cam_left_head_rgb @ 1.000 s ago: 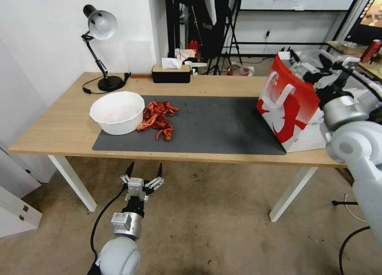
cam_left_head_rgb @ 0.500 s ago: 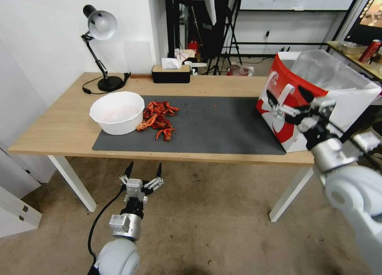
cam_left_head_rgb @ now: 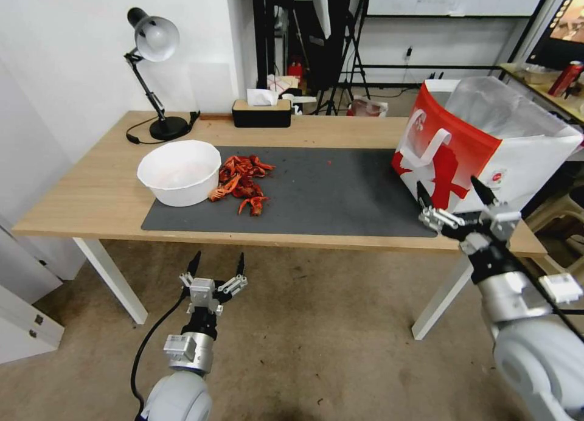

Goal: Close the takeout container lid, then place the container into the takeout bag.

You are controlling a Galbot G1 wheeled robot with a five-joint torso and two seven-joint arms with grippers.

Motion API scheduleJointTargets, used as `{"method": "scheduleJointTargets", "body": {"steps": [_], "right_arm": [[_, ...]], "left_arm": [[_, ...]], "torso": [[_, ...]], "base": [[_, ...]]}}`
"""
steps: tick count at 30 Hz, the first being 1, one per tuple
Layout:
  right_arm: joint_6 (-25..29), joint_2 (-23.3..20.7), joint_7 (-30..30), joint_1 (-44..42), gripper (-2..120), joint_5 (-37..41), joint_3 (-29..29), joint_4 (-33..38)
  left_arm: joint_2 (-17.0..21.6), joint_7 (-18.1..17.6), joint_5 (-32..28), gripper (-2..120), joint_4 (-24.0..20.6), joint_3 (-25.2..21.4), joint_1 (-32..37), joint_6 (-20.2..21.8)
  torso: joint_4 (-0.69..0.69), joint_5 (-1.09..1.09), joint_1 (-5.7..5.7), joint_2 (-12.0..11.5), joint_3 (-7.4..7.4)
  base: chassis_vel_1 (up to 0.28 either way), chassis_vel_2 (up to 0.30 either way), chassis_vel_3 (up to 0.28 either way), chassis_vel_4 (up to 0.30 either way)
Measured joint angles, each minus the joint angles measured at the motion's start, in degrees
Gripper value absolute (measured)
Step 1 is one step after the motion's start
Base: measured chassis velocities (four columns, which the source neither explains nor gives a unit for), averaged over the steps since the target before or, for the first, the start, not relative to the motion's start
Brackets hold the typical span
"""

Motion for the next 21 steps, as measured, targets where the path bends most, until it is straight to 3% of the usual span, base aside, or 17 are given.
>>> {"method": "scheduleJointTargets", "body": {"steps": [8,21], "right_arm": [[8.2,5.2,-1.9,-5.8,100,-4.3,-2.1,-6.4],[13.5,8.2,-1.8,-4.9,100,-6.6,-4.9,-14.3]], "left_arm": [[-0.4,-0.8,0.3,100,0.8,-0.3,-0.1,-0.9],[-0.9,-0.9,0.6,100,2.6,0.1,0.4,-2.4]], "torso": [[0.0,0.01,0.0,0.0,0.0],[0.0,0.01,0.0,0.0,0.01]], "base": [[0.0,0.0,0.0,0.0],[0.0,0.0,0.0,0.0]]}}
